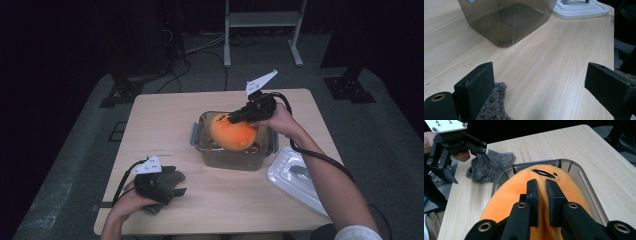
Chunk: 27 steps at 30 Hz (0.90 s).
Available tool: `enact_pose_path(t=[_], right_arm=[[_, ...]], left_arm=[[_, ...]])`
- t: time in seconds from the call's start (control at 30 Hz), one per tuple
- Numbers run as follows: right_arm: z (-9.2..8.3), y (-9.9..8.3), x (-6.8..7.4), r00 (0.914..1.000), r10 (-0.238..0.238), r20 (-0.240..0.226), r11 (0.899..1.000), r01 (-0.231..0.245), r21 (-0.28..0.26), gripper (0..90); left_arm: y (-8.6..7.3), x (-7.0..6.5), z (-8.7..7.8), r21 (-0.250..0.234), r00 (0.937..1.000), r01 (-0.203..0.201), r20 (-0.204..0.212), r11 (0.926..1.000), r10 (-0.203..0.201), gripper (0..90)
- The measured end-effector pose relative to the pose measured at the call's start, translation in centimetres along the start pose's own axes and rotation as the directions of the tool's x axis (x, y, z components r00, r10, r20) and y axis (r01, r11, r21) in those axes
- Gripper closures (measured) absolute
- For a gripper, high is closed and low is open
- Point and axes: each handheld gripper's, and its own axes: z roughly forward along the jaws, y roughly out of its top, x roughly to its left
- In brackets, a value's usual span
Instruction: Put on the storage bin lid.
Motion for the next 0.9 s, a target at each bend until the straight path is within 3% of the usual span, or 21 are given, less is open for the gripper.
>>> enact_pose_path(t=[0.9], right_arm=[[2.5,-1.3,-1.4,0.9998,0.02,0.007,0.999,-0.02,0.048,80.1]], left_arm=[[-0.1,0.1,0.0,0.0,1.0,0.008,0.006,1.0,-0.008,8.4]])
